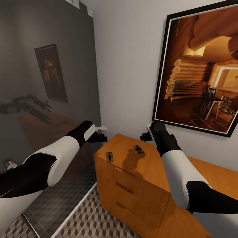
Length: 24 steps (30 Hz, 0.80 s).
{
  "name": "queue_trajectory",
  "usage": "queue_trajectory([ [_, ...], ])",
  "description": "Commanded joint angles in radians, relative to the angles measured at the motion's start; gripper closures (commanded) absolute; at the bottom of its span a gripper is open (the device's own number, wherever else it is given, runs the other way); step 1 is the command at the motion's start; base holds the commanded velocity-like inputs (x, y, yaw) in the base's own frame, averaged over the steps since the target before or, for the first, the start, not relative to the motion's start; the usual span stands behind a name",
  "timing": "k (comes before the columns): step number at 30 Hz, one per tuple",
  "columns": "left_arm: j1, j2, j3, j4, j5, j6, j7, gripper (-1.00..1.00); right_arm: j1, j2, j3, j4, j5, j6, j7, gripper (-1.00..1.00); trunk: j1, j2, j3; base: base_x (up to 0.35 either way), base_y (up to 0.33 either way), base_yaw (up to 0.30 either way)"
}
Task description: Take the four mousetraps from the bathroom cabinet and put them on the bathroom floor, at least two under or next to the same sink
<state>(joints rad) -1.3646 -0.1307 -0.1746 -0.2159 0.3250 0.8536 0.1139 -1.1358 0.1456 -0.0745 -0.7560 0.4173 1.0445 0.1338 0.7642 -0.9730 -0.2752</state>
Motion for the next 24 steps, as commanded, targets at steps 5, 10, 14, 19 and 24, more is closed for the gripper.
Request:
queue_trajectory([
  [5,-0.001,-0.001,-0.005,-0.001,0.011,0.004,0.008,-1.0,-0.001,0.002,-0.005,-0.002,0.011,0.003,0.01,-1.0,-0.019,0.034,0.014,0.0,0.0,0.0],
  [10,-0.001,-0.001,-0.005,-0.001,0.012,0.004,0.008,-1.0,-0.001,0.001,-0.004,-0.002,0.011,0.003,0.01,-1.0,-0.034,0.062,0.027,0.0,0.0,0.0],
  [14,-0.001,-0.001,-0.005,-0.003,0.012,0.004,0.007,-1.0,-0.001,-0.001,-0.004,-0.002,0.011,0.003,0.01,-1.0,-0.034,0.062,0.027,0.0,0.0,0.0],
  [19,-0.001,-0.001,-0.005,-0.009,0.012,0.004,0.007,-1.0,-0.001,-0.001,-0.004,-0.002,0.011,0.003,0.01,-1.0,-0.034,0.062,0.027,0.0,0.0,0.0],
  [24,-0.001,-0.001,-0.005,-0.012,0.012,0.004,0.007,-1.0,-0.001,-0.003,-0.005,-0.002,0.011,0.003,0.01,-1.0,-0.034,0.062,0.027,0.0,0.0,0.0],
])
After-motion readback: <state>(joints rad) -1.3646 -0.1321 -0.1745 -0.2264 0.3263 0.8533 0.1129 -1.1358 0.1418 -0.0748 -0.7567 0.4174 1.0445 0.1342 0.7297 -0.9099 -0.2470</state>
